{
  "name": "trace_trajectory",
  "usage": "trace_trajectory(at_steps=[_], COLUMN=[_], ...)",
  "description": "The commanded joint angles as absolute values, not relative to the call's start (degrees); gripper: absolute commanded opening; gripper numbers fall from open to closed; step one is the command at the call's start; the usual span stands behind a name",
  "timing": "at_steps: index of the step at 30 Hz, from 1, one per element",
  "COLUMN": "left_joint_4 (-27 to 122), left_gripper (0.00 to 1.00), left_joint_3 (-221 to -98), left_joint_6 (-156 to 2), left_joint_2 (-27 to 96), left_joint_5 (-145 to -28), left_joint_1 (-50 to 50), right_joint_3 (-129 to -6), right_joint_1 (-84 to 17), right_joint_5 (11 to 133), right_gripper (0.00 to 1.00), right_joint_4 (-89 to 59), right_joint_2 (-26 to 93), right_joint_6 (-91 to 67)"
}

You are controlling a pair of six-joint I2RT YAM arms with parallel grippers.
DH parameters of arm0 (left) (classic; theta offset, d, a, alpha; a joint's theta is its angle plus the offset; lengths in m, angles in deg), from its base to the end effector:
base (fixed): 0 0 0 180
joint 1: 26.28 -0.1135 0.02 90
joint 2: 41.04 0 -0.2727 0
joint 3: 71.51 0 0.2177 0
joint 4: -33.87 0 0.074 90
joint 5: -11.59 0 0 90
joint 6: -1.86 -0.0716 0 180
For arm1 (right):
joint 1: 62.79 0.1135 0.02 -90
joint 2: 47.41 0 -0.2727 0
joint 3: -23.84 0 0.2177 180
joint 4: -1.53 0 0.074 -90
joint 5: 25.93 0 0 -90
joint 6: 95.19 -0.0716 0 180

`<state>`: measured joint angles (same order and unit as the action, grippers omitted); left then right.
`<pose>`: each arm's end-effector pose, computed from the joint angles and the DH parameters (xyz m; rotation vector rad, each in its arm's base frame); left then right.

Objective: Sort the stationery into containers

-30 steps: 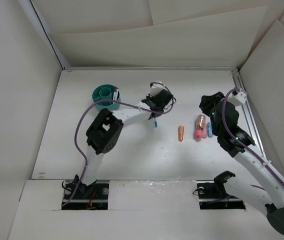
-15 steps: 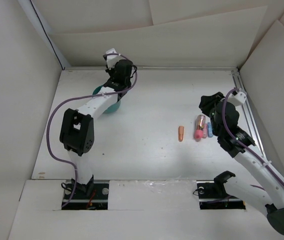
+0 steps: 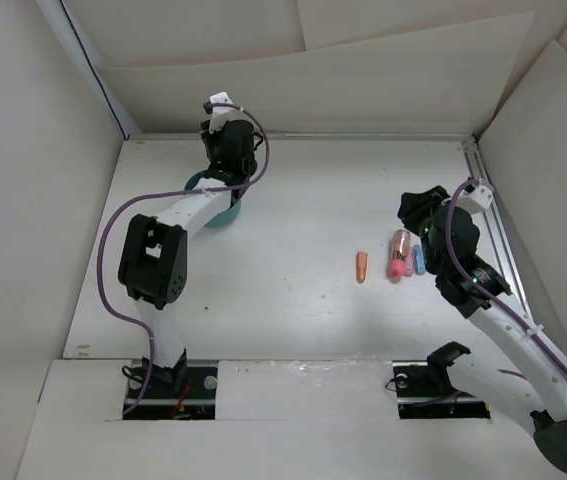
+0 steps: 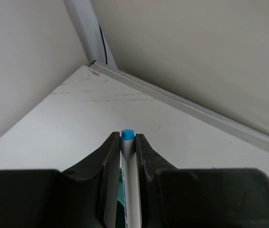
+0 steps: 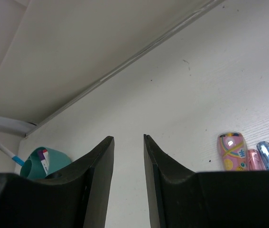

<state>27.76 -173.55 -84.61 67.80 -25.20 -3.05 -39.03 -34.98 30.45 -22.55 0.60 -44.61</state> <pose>0.4280 -0.1213 0.3444 -0.4510 1.5247 0.3686 0.1776 0.0489 0.3506 0.5938 1.6122 0.3651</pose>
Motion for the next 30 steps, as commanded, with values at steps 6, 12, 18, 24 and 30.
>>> trace_trajectory(at_steps=[6,12,18,24,30], left_joint_4=[13.49,11.03,7.77,6.45,5.66], left_gripper=[0.00,0.00,0.00,0.00,0.00], left_joint_3=[-166.35,-165.03,-164.33,-163.10,-162.57], left_joint_6=[-96.93,-98.16,-100.80,-100.98,-101.59], left_joint_2=[68.21,68.74,70.58,71.11,72.25], left_joint_5=[-21.20,-21.20,-20.67,-20.14,-19.62], left_joint_1=[-2.99,-1.84,0.35,0.35,0.35], right_joint_3=[-39.18,-39.18,-39.18,-39.18,-39.18], right_joint_1=[-35.28,-35.28,-35.28,-35.28,-35.28], right_joint_5=[30.85,30.85,30.85,30.85,30.85], right_gripper=[0.37,0.37,0.37,0.37,0.37], right_joint_4=[-19.22,-18.69,-18.69,-18.69,-18.69], right_joint_2=[-0.30,-0.30,-0.30,-0.30,-0.30], right_joint_6=[-44.03,-44.03,-44.03,-44.03,-44.03])
